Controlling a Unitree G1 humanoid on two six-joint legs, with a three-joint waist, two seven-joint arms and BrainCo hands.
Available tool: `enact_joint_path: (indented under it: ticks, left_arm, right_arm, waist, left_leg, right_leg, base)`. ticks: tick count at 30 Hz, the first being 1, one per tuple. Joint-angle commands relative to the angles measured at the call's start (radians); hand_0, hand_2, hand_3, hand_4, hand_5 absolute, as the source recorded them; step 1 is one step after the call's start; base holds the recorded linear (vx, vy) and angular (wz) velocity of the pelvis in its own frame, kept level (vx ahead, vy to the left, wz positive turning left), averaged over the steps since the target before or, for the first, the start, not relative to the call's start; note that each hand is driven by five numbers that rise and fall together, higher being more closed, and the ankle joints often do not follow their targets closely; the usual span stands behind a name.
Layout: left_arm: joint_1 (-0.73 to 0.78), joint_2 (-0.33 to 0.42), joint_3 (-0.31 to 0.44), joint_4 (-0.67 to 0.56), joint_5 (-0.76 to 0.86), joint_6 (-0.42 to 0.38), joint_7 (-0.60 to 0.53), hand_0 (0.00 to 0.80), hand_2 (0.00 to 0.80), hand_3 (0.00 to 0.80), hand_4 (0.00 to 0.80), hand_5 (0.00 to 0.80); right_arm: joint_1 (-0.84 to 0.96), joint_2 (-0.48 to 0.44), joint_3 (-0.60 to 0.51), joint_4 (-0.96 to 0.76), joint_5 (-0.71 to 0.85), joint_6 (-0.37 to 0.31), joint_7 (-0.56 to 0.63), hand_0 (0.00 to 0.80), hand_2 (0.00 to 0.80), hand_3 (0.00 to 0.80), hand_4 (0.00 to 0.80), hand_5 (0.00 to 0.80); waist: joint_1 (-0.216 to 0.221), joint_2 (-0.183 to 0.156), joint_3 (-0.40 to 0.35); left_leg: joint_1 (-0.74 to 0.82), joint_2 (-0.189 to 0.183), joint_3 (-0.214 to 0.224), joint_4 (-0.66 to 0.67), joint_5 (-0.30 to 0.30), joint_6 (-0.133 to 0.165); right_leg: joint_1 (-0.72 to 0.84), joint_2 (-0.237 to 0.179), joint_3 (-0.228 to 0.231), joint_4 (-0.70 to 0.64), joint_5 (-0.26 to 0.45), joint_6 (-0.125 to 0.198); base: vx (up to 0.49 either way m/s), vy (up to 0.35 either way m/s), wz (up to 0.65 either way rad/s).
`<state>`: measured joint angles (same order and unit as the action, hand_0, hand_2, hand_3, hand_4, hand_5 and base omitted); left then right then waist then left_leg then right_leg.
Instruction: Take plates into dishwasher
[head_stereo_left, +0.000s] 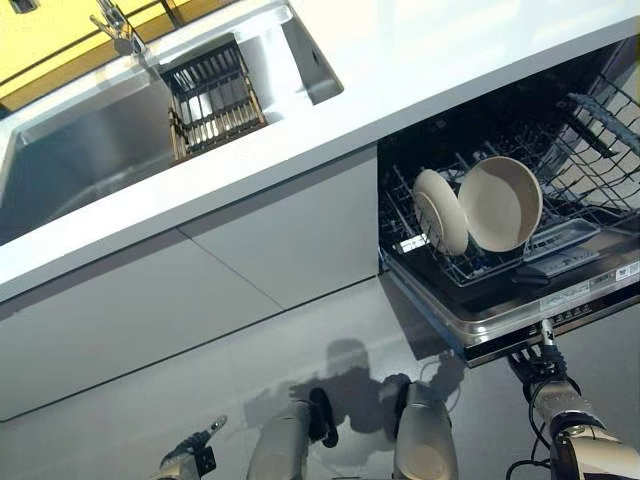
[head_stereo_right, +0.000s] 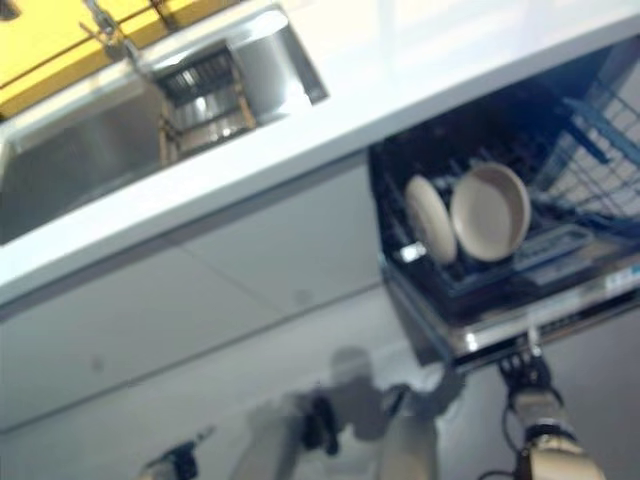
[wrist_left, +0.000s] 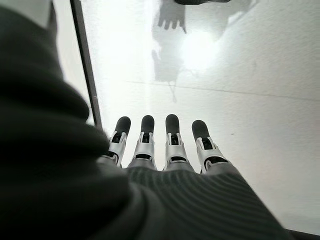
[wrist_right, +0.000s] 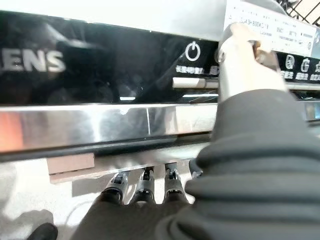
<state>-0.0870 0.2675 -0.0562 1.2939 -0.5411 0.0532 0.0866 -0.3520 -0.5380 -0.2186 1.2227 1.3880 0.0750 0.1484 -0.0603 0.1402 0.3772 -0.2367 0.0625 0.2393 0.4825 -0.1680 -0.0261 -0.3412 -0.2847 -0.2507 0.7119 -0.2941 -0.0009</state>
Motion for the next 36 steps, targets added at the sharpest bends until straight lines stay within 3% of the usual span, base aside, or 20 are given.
enact_joint_path:
  ticks: [1,6,14,23,24,27,28,36]
  left_arm:
    - [0.035,0.022,-0.015,-0.024,0.031,0.006,0.021,0.000,0.000,0.000,0.000,0.000]
    - [0.046,0.028,-0.028,-0.038,0.049,0.032,0.029,0.000,0.000,0.000,0.000,0.000]
    - [0.080,0.039,-0.034,-0.040,0.087,0.059,0.030,0.000,0.000,0.000,0.000,0.000]
    - [0.118,0.063,-0.011,-0.015,0.138,0.053,0.034,0.000,0.000,0.000,0.000,0.000]
    - [0.126,0.067,-0.005,-0.015,0.145,0.049,0.032,0.000,0.000,0.000,0.000,0.000]
    - [0.134,0.071,0.001,-0.014,0.152,0.047,0.029,0.000,0.000,0.000,0.000,0.000]
    - [0.138,0.076,0.010,-0.014,0.162,0.044,0.025,0.000,0.000,0.000,0.000,0.000]
    - [0.145,0.091,0.034,-0.006,0.181,0.023,0.010,0.000,0.000,0.000,0.000,0.000]
  right_arm:
    - [-0.270,0.013,0.013,-0.171,0.072,0.018,0.249,0.000,0.000,0.000,0.000,0.000]
    - [-0.331,0.011,0.059,-0.210,0.075,0.012,0.270,0.000,0.000,0.000,0.000,0.000]
    - [-0.394,-0.020,0.096,-0.208,0.082,0.019,0.256,0.000,0.000,0.000,0.000,0.000]
    - [-0.362,-0.041,0.087,-0.181,0.051,0.083,0.282,0.000,0.000,0.000,0.000,0.000]
    - [-0.347,-0.043,0.083,-0.172,0.019,0.100,0.278,0.000,0.000,0.000,0.000,0.000]
    - [-0.329,-0.041,0.079,-0.161,-0.008,0.116,0.285,0.000,0.000,0.000,0.000,0.000]
    - [-0.309,-0.043,0.073,-0.148,-0.042,0.131,0.286,0.000,0.000,0.000,0.000,0.000]
    - [-0.240,-0.039,0.069,-0.100,-0.199,0.169,0.286,0.000,0.000,0.000,0.000,0.000]
  waist:
    - [0.090,0.004,-0.064]
    - [0.107,0.008,-0.078]
    - [0.144,-0.014,-0.102]
    - [0.169,-0.054,-0.113]
    - [0.171,-0.063,-0.113]
    - [0.173,-0.066,-0.116]
    - [0.175,-0.076,-0.118]
    - [0.173,-0.104,-0.147]
  left_leg:
    - [0.037,-0.022,-0.044,0.182,-0.111,0.046]
    - [0.054,-0.018,-0.048,0.196,-0.089,0.039]
    - [0.091,-0.006,-0.058,0.217,-0.070,0.036]
    - [0.121,0.008,-0.064,0.227,-0.077,0.042]
    - [0.119,0.012,-0.051,0.218,-0.052,0.050]
    - [0.136,0.010,-0.065,0.210,-0.067,0.041]
    - [0.141,0.011,-0.053,0.181,-0.041,0.048]
    - [0.231,-0.005,-0.035,-0.028,-0.008,0.033]
  right_leg:
    - [0.078,-0.015,-0.002,-0.048,0.036,0.011]
    - [0.117,-0.018,-0.014,-0.053,0.039,0.011]
    - [0.195,-0.013,-0.036,-0.079,0.059,0.019]
    - [0.259,0.000,-0.049,-0.109,0.082,0.033]
    - [0.265,0.000,-0.063,-0.129,0.108,0.025]
    - [0.286,0.010,-0.052,-0.141,0.099,0.039]
    - [0.294,0.010,-0.066,-0.177,0.131,0.036]
    - [0.364,0.052,-0.078,-0.371,0.209,0.077]
  base:
    - [0.063,0.021,-0.02]
    - [0.085,0.023,-0.10]
    - [0.128,-0.011,-0.03]
    - [0.099,-0.044,0.12]
    - [0.077,-0.034,0.34]
    - [0.047,-0.022,0.24]
    - [0.038,-0.021,0.01]
    - [0.019,-0.003,0.09]
